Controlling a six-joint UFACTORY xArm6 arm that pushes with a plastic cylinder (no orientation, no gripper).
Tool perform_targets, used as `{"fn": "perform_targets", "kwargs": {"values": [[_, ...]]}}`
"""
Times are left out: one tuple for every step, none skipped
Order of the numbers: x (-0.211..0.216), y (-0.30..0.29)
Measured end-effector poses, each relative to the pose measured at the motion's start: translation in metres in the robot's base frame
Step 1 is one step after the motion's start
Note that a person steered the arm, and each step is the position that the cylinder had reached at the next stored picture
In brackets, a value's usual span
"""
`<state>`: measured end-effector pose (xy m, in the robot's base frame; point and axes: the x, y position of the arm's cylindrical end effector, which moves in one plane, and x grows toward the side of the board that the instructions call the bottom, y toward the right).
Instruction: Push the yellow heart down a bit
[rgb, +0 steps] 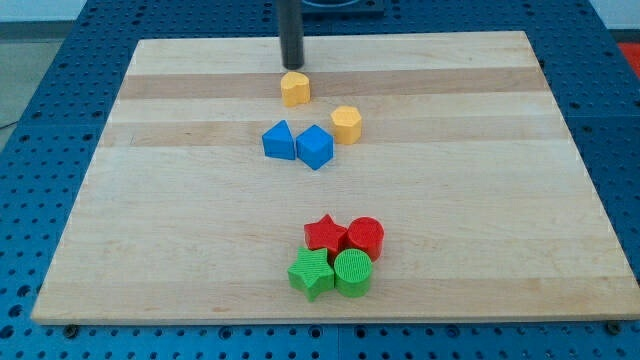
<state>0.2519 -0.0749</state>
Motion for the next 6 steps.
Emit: {"fn": "perform_targets", "kwargs": {"values": [[0.055,0.008],[0.088,0.029],[0.061,0.028],[0.031,0.059],[0.039,0.082],[0.063,0.076]]}}
